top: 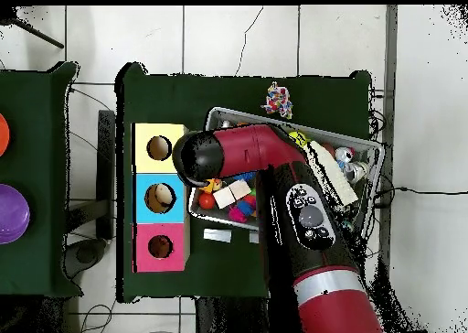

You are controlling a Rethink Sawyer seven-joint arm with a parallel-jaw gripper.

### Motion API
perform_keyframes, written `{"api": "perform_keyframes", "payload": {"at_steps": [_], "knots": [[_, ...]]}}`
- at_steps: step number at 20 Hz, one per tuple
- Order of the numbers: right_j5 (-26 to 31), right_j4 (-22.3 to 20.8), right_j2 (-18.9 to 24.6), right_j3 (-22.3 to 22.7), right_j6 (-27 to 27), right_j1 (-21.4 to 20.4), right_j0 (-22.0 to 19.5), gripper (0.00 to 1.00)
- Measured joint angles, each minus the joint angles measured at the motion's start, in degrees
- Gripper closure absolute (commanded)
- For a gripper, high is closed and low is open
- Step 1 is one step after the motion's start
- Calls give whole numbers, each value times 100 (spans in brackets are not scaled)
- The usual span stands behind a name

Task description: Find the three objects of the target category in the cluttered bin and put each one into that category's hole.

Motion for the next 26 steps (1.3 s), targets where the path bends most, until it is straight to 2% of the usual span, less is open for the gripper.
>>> {"api": "perform_keyframes", "payload": {"at_steps": [12,26], "knots": [[0,-9,-182,-52,0,-130,327,0],[0,-68,-327,-53,0,-141,299,0]]}}
